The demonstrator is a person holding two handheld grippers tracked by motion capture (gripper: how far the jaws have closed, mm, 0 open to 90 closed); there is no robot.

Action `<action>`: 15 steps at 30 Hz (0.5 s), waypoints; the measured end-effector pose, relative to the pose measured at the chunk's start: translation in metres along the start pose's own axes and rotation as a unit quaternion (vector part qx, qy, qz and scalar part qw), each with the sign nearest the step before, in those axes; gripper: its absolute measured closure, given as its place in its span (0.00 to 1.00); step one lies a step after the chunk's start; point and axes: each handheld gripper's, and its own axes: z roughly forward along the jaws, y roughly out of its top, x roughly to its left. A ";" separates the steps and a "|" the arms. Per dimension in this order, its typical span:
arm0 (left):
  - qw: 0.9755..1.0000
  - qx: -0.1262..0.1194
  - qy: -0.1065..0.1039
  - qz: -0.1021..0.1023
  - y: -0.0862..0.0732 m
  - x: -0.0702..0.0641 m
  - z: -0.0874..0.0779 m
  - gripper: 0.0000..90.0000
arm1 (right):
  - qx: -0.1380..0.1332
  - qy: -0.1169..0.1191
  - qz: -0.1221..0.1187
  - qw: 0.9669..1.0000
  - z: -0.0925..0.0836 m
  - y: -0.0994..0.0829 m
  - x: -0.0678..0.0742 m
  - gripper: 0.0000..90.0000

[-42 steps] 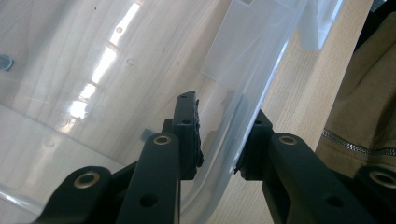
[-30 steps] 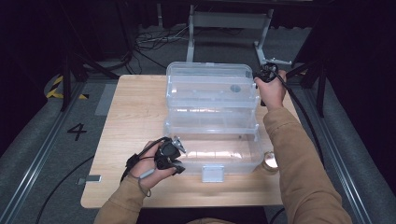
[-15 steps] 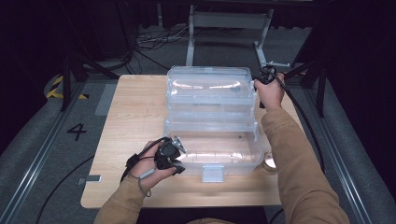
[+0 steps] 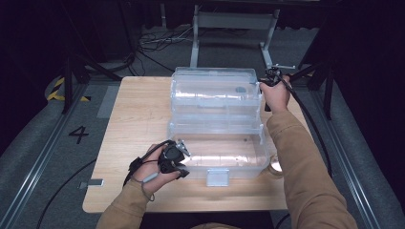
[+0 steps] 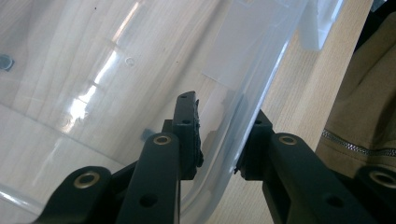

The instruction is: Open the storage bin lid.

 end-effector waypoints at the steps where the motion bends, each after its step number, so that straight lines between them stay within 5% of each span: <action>1: 1.000 0.000 0.000 0.000 0.000 0.000 0.000 0.82 | 0.000 0.001 -0.001 1.000 0.000 0.000 0.000 0.87; 12: 1.000 0.004 -0.001 -0.001 0.001 0.000 0.000 0.82 | -0.020 -0.001 -0.025 0.999 -0.007 0.001 0.000 0.70; 15: 1.000 0.004 -0.002 -0.001 0.001 0.000 0.000 0.82 | -0.032 -0.009 -0.050 0.998 -0.012 0.003 0.001 0.67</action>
